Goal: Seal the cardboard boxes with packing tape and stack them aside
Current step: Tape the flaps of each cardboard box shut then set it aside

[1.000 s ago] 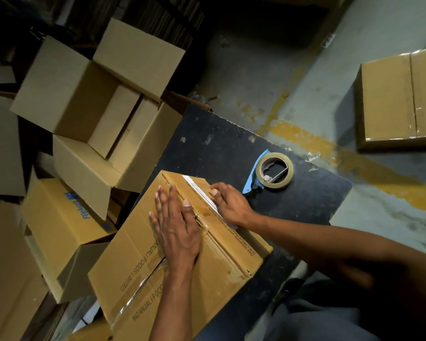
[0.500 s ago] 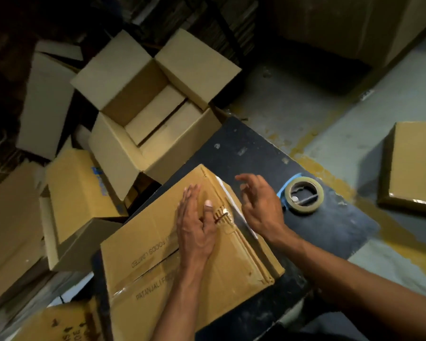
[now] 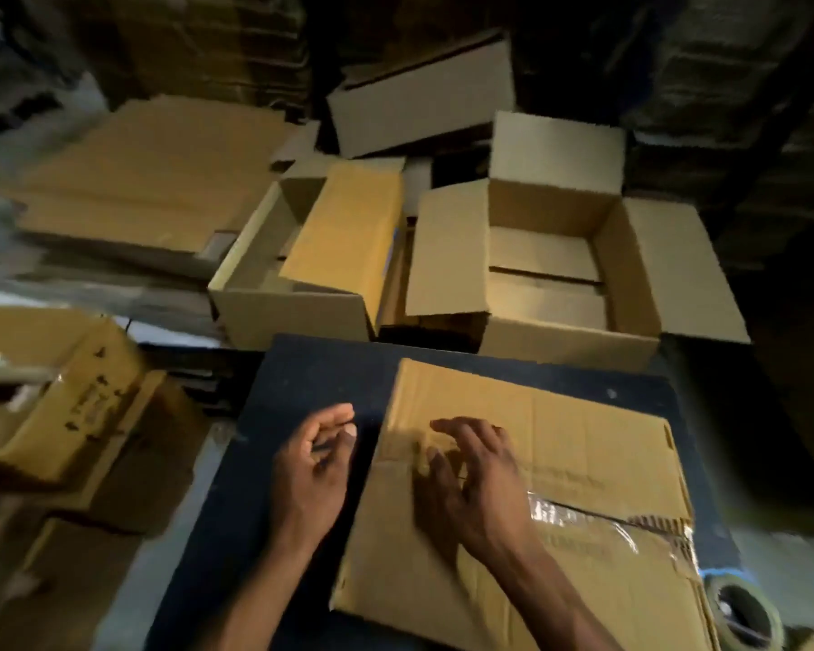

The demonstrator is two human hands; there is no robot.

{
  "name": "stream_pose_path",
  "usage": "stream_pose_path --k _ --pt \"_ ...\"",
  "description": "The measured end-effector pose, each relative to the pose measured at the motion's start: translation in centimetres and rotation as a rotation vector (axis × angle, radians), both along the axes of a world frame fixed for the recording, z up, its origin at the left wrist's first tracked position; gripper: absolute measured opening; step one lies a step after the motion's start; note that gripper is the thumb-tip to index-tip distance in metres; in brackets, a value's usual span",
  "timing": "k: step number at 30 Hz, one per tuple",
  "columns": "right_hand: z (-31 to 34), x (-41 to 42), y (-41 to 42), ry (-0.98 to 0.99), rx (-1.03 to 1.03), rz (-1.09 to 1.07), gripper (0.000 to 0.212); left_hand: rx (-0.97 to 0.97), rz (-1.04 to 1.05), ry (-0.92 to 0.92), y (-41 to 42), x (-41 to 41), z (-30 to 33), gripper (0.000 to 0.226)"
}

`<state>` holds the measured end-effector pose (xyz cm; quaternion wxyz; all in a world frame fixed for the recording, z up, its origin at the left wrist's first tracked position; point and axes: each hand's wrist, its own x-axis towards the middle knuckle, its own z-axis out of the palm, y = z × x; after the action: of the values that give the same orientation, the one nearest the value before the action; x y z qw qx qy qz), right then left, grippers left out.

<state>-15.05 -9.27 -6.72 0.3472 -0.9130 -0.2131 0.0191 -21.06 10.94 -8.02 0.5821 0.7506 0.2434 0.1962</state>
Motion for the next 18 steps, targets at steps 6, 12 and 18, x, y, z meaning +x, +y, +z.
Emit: stream_pose_path --k 6,12,18 --pt "-2.6 1.8 5.0 0.008 -0.344 0.006 0.050 -0.235 -0.064 0.031 6.0 -1.6 -5.8 0.025" --pt "-3.3 1.4 5.0 -0.014 -0.417 0.024 0.059 -0.577 -0.454 -0.026 3.3 -2.2 -6.0 0.091" --pt "-3.9 0.8 5.5 -0.063 -0.401 -0.016 0.054 -0.125 -0.755 0.079 1.4 -4.8 -11.0 0.094"
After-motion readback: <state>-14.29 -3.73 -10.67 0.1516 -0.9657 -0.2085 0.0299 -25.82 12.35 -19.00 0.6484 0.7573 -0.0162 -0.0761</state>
